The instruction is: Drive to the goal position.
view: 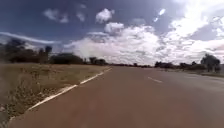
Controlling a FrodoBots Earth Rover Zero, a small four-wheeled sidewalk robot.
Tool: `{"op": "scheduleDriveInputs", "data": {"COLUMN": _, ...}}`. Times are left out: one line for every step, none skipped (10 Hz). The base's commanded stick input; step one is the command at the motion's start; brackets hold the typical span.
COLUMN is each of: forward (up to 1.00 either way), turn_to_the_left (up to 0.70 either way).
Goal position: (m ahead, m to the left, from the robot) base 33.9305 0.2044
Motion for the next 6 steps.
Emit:
{"op": "scheduleDriveInputs", "data": {"forward": 1.0, "turn_to_the_left": 0.0}}
{"op": "scheduleDriveInputs", "data": {"forward": 1.0, "turn_to_the_left": 0.0}}
{"op": "scheduleDriveInputs", "data": {"forward": 1.0, "turn_to_the_left": 0.0}}
{"op": "scheduleDriveInputs", "data": {"forward": 1.0, "turn_to_the_left": -0.29}}
{"op": "scheduleDriveInputs", "data": {"forward": 1.0, "turn_to_the_left": -0.34}}
{"op": "scheduleDriveInputs", "data": {"forward": 1.0, "turn_to_the_left": -0.39}}
